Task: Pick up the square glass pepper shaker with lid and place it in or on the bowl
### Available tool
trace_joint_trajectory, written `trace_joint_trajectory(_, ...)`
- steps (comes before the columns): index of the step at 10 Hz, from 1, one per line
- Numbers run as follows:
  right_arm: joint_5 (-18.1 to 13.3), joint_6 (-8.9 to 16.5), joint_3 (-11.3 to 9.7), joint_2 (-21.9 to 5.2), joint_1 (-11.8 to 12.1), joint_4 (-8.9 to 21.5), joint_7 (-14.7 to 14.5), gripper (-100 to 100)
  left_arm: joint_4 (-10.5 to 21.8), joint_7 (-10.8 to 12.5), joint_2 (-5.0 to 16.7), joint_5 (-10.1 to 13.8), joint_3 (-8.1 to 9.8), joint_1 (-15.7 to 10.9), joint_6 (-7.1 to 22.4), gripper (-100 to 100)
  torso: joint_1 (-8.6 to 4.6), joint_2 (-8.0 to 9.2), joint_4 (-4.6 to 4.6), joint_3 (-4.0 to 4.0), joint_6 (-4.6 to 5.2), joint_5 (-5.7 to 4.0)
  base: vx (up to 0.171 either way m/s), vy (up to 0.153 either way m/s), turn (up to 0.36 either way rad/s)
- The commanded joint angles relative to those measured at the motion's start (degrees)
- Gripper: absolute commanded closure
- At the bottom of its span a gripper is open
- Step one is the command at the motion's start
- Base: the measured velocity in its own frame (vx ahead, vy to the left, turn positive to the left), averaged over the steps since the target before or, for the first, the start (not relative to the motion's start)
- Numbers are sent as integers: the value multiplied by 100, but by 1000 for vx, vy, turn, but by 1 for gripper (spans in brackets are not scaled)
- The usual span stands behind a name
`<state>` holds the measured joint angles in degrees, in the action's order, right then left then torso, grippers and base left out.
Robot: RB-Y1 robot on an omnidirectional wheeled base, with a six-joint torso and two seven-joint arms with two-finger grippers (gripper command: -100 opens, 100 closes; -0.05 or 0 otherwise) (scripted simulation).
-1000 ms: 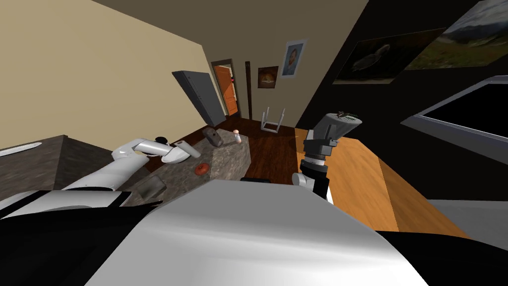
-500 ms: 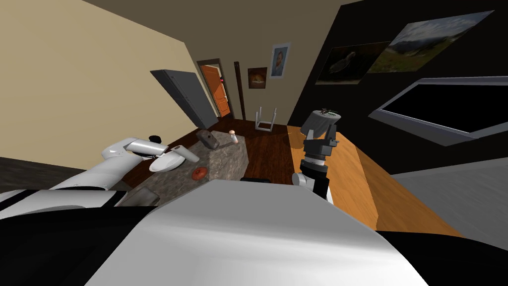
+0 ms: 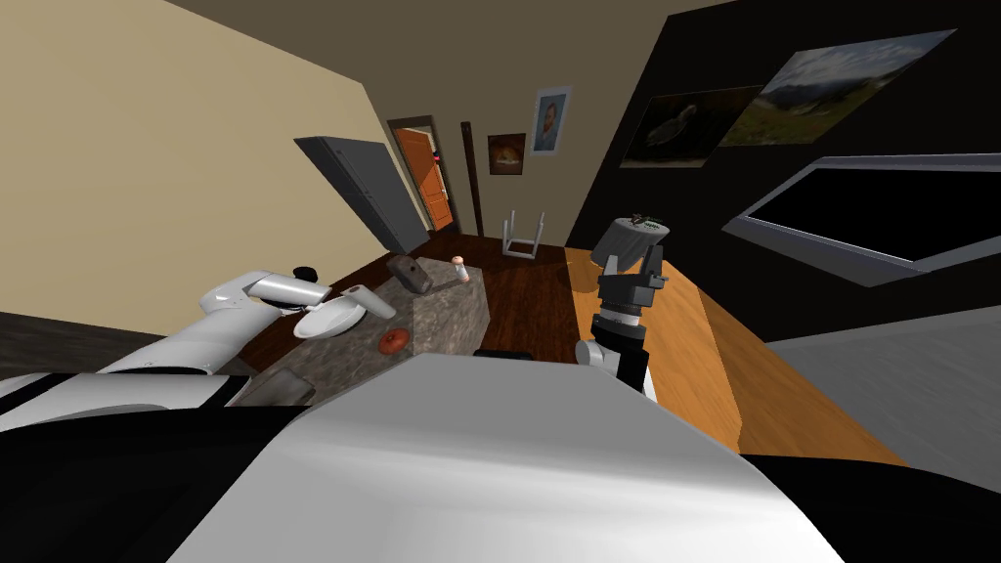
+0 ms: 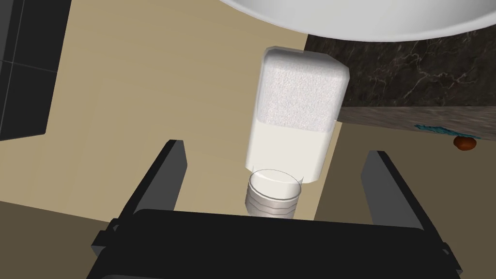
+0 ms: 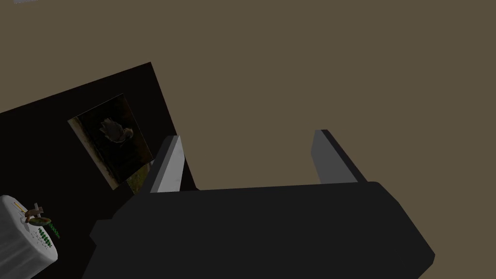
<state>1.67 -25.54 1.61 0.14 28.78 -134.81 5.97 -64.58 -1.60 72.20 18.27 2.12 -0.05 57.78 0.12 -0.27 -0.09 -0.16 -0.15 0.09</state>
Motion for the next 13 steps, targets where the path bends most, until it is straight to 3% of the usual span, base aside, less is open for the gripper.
trace_joint_trajectory(1,0,0,0,0,0,0,0,0,0,0,0,0,0,0,0,-100,0,0,0,0,0,0,0,0,0)
trace_joint_trajectory(2,0,0,0,0,0,0,0,0,0,0,0,0,0,0,0,0,0,0,0,0,0,0,0,0,0)
trace_joint_trajectory(3,0,0,0,0,0,0,0,0,-213,-25,195,174,36,-15,236,-100,0,0,0,0,0,0,-21,11,18)
trace_joint_trajectory(8,0,0,0,0,0,0,0,0,-712,-82,652,580,121,-51,787,-100,0,6,2,4,1,-1,-23,11,-7)
trace_joint_trajectory(9,0,0,0,0,0,0,0,0,-666,-44,575,501,97,-39,711,-100,-1,6,2,4,0,-1,-6,2,-2)
trace_joint_trajectory(10,0,0,0,0,0,0,0,0,-680,-45,585,510,103,-35,732,0,-1,4,1,2,0,1,0,0,0)
trace_joint_trajectory(13,0,0,0,0,0,0,0,0,-679,-45,584,509,102,-35,730,0,-1,0,0,0,0,1,0,0,0)
